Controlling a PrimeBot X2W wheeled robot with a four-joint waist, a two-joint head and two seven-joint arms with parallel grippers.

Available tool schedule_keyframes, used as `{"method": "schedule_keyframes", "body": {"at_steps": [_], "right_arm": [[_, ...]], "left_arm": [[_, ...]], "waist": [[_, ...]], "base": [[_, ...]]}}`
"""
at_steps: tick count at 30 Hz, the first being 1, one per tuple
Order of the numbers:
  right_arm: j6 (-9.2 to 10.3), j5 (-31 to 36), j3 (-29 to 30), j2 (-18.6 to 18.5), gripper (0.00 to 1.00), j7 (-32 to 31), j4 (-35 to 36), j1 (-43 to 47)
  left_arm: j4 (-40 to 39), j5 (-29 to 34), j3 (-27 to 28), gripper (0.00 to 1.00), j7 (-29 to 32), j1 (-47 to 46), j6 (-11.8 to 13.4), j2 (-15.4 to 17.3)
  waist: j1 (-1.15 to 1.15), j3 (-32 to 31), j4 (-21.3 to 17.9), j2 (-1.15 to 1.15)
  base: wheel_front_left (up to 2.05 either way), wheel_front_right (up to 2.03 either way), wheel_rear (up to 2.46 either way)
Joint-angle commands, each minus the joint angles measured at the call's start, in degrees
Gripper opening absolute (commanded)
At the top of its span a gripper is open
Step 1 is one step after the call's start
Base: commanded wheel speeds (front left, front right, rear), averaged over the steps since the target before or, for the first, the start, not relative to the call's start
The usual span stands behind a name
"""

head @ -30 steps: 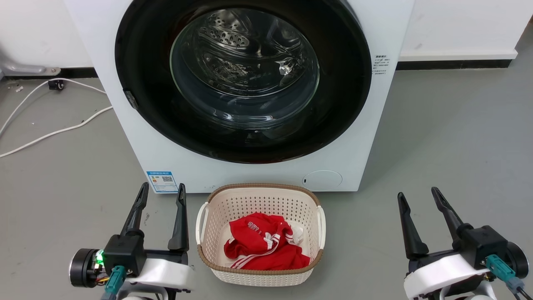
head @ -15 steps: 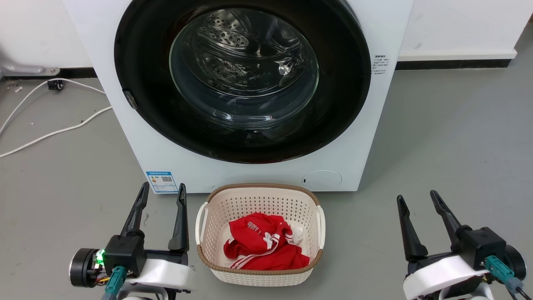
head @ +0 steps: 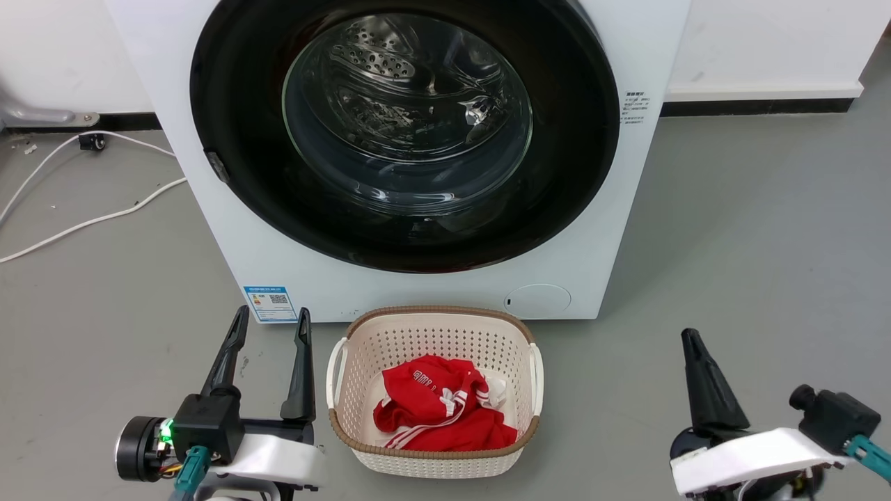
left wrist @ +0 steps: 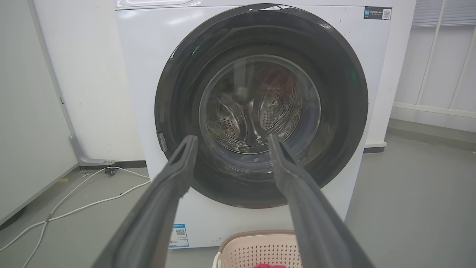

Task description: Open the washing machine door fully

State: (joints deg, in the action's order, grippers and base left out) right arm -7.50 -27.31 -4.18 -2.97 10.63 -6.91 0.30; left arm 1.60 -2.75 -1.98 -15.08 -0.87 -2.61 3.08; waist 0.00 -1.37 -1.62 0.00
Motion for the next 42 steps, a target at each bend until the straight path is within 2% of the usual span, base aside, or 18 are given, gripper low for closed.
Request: {"method": "schedule_keyframes", "body": {"at_steps": [1,2,3,4,10,14,19,27,36,42], "right_arm": [[0.02,-5.1,-0.9,0.2,0.00,0.7,-0.1,-0.5],[0.02,-14.3,-2.0,0.1,0.00,1.3,-0.3,-1.1],[0.02,-18.7,-2.4,0.1,0.00,1.8,-0.2,-1.4],[0.02,-18.7,-2.4,0.1,0.00,1.8,-0.2,-1.4],[0.01,-49.3,-3.1,0.1,0.00,3.9,3.0,-3.3],[0.01,-62.1,-0.1,0.1,0.00,4.3,5.2,-5.6],[0.01,-66.1,4.8,-0.3,0.00,4.5,2.5,-10.9],[0.01,-70.6,7.2,-6.4,0.00,1.9,-8.6,-26.0],[0.01,-72.1,3.4,-13.6,0.00,-4.1,-22.2,-44.0],[0.01,-70.6,-1.9,-18.3,0.00,-10.1,-32.7,-57.0]], "left_arm": [[0.0,-0.1,0.1,1.00,-0.1,0.3,-0.2,0.0],[0.1,-0.1,0.2,1.00,-0.1,0.3,-0.2,-0.1],[0.1,-0.2,0.2,1.00,-0.1,0.2,-0.2,-0.1],[0.1,-0.2,0.2,1.00,-0.1,0.2,-0.2,-0.1],[0.1,-0.4,0.4,1.00,-0.1,0.1,-0.3,-0.1],[-0.1,-0.5,0.6,1.00,-0.1,-0.2,-0.1,-0.1],[-0.4,-0.7,0.8,1.00,-0.1,-0.9,-0.4,-0.1],[-1.1,-0.5,0.2,1.00,-0.1,-4.0,-1.4,-0.2],[-2.2,-0.2,-0.6,1.00,-0.1,-8.7,-2.4,-0.2],[-3.3,0.0,-1.0,1.00,-0.1,-11.0,-2.9,-0.2]], "waist": [[0.00,0.0,0.0,0.00],[0.00,-0.1,0.0,0.00],[0.00,-0.1,0.0,0.00],[0.00,-0.1,0.0,0.00],[0.00,-0.1,-0.1,0.00],[0.00,0.2,-0.4,0.00],[0.00,1.1,-0.6,0.00],[0.00,5.4,0.1,0.00],[0.00,11.8,1.7,0.00],[0.00,15.4,2.5,0.00]], "base": [[0.00,0.00,0.00],[0.00,0.00,0.00],[0.00,0.00,0.00],[0.00,0.00,0.00],[0.00,0.00,0.00],[0.00,0.00,0.00],[0.00,0.00,0.00],[0.00,0.00,0.00],[0.00,0.00,0.00],[0.00,0.00,0.00]]}}
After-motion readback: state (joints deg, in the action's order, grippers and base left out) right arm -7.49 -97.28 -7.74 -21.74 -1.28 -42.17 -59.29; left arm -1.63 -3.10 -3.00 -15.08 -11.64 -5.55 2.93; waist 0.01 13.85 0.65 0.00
